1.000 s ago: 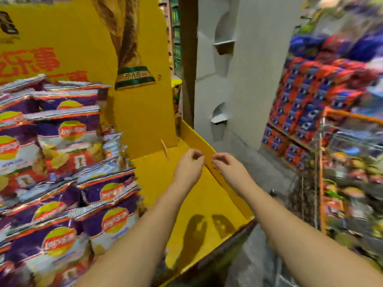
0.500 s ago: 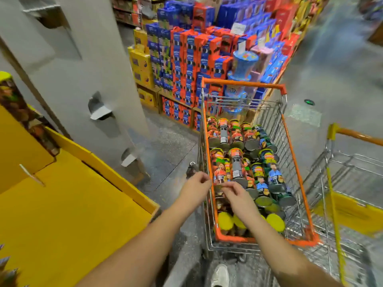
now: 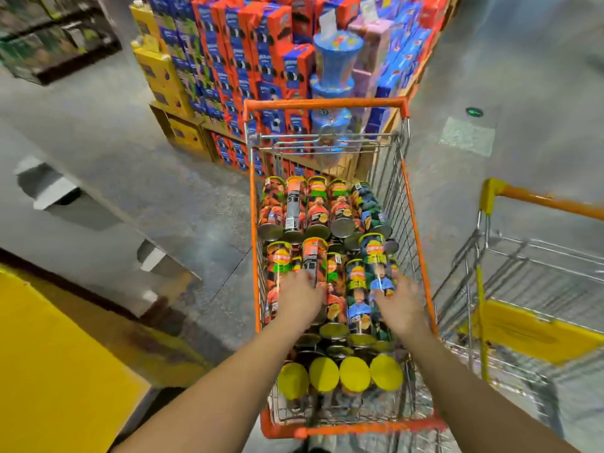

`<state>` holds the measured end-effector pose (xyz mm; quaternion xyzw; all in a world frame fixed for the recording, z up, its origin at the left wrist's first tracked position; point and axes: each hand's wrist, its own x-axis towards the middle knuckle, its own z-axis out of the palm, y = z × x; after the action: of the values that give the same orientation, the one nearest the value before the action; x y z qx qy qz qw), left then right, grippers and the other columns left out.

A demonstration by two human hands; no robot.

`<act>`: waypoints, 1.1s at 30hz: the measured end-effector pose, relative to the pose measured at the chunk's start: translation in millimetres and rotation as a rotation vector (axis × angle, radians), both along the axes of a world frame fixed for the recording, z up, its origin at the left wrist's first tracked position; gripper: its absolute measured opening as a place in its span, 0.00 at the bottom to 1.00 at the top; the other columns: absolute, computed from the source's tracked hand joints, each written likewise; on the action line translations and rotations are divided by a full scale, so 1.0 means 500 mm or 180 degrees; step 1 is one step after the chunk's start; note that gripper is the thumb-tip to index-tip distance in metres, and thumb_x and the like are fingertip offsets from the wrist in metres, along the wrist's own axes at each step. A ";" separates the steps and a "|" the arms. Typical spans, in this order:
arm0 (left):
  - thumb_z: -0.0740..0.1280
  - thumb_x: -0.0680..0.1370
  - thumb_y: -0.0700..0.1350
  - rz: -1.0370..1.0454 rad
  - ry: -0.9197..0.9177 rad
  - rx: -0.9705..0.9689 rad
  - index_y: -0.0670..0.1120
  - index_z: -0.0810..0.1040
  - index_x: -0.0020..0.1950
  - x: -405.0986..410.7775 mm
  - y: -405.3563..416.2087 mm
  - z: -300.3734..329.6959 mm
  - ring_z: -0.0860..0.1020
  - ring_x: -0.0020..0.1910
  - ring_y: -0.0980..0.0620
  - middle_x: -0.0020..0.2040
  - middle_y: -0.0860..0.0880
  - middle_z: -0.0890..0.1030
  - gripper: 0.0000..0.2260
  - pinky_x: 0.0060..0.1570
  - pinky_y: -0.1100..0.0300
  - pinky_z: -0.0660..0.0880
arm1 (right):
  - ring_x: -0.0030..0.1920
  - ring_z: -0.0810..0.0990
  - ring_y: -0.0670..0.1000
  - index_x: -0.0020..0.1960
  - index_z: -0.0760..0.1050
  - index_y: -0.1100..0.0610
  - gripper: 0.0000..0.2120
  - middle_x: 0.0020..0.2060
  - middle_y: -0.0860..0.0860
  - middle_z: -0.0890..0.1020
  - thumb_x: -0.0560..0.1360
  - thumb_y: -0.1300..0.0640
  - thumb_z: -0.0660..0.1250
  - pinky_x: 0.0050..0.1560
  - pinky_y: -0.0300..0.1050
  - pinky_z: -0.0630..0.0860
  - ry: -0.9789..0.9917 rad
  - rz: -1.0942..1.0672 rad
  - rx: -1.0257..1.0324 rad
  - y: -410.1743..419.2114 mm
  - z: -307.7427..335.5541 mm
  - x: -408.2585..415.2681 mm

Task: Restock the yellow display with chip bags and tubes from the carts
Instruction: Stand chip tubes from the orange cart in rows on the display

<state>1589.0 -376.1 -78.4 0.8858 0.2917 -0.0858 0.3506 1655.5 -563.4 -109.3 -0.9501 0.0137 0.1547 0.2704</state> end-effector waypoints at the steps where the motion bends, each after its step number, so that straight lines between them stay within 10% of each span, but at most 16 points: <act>1: 0.63 0.79 0.47 0.0068 -0.0016 0.0167 0.41 0.75 0.58 0.004 0.006 -0.009 0.71 0.60 0.43 0.57 0.43 0.75 0.12 0.60 0.51 0.67 | 0.67 0.67 0.59 0.68 0.70 0.58 0.24 0.64 0.58 0.71 0.75 0.51 0.68 0.64 0.52 0.66 -0.0076 0.0151 0.0006 0.007 0.003 0.004; 5: 0.65 0.78 0.51 0.0400 0.0263 0.0501 0.41 0.71 0.62 0.011 0.038 -0.051 0.70 0.62 0.41 0.61 0.42 0.72 0.18 0.62 0.50 0.66 | 0.50 0.76 0.50 0.57 0.73 0.55 0.10 0.52 0.51 0.75 0.78 0.52 0.64 0.45 0.43 0.72 0.0242 0.0722 0.0422 0.069 -0.004 -0.005; 12: 0.66 0.77 0.47 0.1021 0.0925 -0.0226 0.41 0.59 0.72 0.029 0.069 -0.080 0.68 0.67 0.38 0.69 0.39 0.67 0.27 0.65 0.48 0.67 | 0.54 0.79 0.57 0.67 0.67 0.55 0.22 0.57 0.54 0.80 0.78 0.45 0.62 0.44 0.44 0.70 0.1121 0.0678 0.0532 0.194 -0.021 -0.018; 17: 0.66 0.78 0.45 0.1270 0.1185 -0.0295 0.39 0.57 0.71 0.046 0.076 -0.084 0.70 0.68 0.40 0.69 0.38 0.69 0.27 0.64 0.49 0.69 | 0.45 0.75 0.53 0.56 0.69 0.55 0.15 0.44 0.50 0.78 0.77 0.46 0.65 0.43 0.44 0.72 0.1632 0.0168 0.0875 0.216 -0.027 0.007; 24: 0.73 0.58 0.53 0.1528 0.0752 -0.1103 0.43 0.72 0.66 0.035 0.090 -0.125 0.78 0.54 0.43 0.62 0.43 0.74 0.37 0.53 0.50 0.78 | 0.45 0.85 0.59 0.62 0.73 0.59 0.21 0.48 0.59 0.84 0.75 0.46 0.67 0.49 0.55 0.82 0.2360 -0.0752 0.1939 0.206 -0.043 0.014; 27: 0.75 0.65 0.42 0.1838 0.0445 -0.2163 0.43 0.68 0.64 0.010 0.072 -0.081 0.81 0.45 0.44 0.56 0.43 0.78 0.30 0.37 0.55 0.79 | 0.45 0.85 0.59 0.66 0.67 0.57 0.26 0.51 0.59 0.83 0.74 0.47 0.70 0.44 0.53 0.81 0.2300 -0.0739 0.2114 0.190 -0.034 0.019; 30: 0.74 0.70 0.38 0.1866 0.0229 -0.2777 0.46 0.62 0.63 -0.008 0.066 -0.070 0.82 0.47 0.41 0.54 0.41 0.79 0.28 0.42 0.48 0.81 | 0.49 0.83 0.57 0.69 0.61 0.56 0.35 0.53 0.56 0.80 0.69 0.46 0.75 0.46 0.53 0.81 0.2179 -0.0580 0.2186 0.181 -0.017 0.019; 33: 0.73 0.72 0.36 0.1879 -0.0149 -0.2857 0.50 0.61 0.63 -0.028 0.071 -0.057 0.81 0.46 0.45 0.53 0.43 0.79 0.28 0.37 0.56 0.77 | 0.61 0.77 0.57 0.72 0.57 0.45 0.50 0.64 0.50 0.75 0.58 0.36 0.78 0.61 0.61 0.74 0.2232 -0.0278 0.2267 0.183 0.005 0.010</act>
<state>1575.1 -340.4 -106.9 0.5308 0.4551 -0.0801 0.7104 1660.4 -471.7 -106.6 -0.6882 0.0899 0.4483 0.5633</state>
